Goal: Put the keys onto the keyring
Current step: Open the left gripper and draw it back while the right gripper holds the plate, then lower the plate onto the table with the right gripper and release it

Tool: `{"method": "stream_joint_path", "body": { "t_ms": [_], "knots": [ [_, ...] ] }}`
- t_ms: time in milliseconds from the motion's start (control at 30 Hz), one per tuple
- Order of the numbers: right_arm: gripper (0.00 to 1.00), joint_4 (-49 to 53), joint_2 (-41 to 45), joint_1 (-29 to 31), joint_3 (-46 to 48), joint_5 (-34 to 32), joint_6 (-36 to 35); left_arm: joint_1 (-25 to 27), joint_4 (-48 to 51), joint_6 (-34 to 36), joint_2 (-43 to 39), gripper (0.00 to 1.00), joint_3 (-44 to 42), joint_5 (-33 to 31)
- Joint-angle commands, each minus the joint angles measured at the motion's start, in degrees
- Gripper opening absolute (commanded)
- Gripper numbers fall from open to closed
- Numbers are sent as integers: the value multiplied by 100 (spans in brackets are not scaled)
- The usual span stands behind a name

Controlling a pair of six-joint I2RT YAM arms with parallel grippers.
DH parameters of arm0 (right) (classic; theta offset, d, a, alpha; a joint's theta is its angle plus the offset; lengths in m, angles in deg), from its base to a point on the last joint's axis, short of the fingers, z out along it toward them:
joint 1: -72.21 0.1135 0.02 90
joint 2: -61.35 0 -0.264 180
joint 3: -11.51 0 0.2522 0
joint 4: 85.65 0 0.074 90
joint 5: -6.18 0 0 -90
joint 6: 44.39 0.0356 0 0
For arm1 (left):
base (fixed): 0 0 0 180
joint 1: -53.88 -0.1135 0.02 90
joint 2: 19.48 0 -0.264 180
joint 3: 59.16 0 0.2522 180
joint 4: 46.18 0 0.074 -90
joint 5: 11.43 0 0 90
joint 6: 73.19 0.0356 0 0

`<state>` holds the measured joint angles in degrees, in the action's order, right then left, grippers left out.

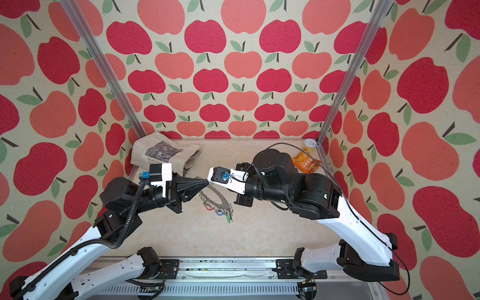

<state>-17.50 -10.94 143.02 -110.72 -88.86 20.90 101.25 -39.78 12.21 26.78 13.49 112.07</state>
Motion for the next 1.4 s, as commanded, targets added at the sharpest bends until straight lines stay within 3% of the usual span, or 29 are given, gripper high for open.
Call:
{"method": "stream_joint_path", "body": {
  "t_ms": [0, 333, 433, 467, 600, 667, 1367],
  "knots": [
    [0, 37, -28, 79, -271, -357, -158, -15, 123, 38, -74, 0, 241, 62],
    [0, 372, -311, 357, -845, -822, -424, -13, 456, 109, -37, 2, 265, -186],
    [0, 609, -501, 503, -1145, -1171, -576, -12, 701, 114, -123, 58, 253, -576],
    [0, 699, -568, 539, -1255, -1275, -621, -9, 806, 109, -170, 69, 245, -729],
    [0, 916, -714, 592, -1455, -1536, -681, -9, 1223, 141, -398, 83, 243, -1186],
    [0, 967, -765, 592, -1492, -1609, -691, 0, 1467, 157, -517, 95, 261, -1364],
    [0, 1254, -1232, 542, -1870, -1866, -752, 70, 3271, 108, -1281, 99, 281, -3207]
  ]
}}
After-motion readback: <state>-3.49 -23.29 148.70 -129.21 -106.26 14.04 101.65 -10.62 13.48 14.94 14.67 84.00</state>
